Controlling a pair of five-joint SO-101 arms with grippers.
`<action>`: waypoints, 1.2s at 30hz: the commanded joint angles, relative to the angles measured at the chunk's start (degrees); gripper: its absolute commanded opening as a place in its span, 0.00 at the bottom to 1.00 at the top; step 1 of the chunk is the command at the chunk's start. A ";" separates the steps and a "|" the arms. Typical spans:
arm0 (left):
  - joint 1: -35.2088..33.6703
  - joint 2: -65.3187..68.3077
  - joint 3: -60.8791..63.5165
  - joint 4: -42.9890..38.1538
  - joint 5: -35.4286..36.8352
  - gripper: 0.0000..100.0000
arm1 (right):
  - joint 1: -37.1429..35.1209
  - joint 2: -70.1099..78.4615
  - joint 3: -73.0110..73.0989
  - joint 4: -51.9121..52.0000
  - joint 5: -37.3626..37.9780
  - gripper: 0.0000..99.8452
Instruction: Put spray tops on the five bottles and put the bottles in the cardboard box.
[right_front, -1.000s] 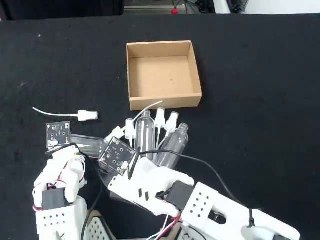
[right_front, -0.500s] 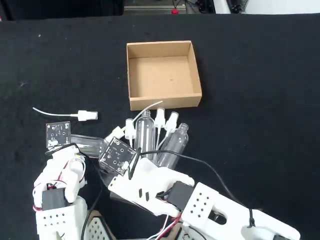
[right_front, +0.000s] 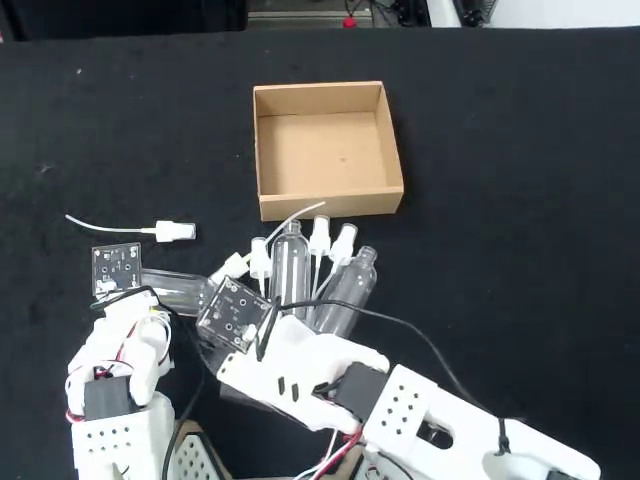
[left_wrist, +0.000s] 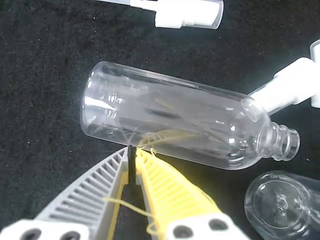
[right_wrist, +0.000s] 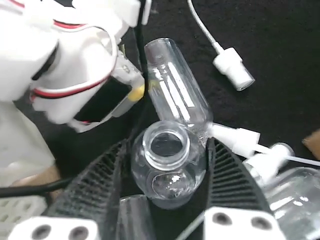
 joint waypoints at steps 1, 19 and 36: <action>0.22 -0.53 1.19 0.26 -0.44 0.03 | 5.80 -4.88 -6.81 6.15 1.14 0.17; 0.22 -0.53 1.19 0.26 -0.44 0.03 | 47.65 -10.59 -31.25 45.01 8.88 0.17; 0.40 -0.53 1.19 0.26 -0.62 0.03 | 61.63 -10.42 -25.45 47.91 13.45 0.17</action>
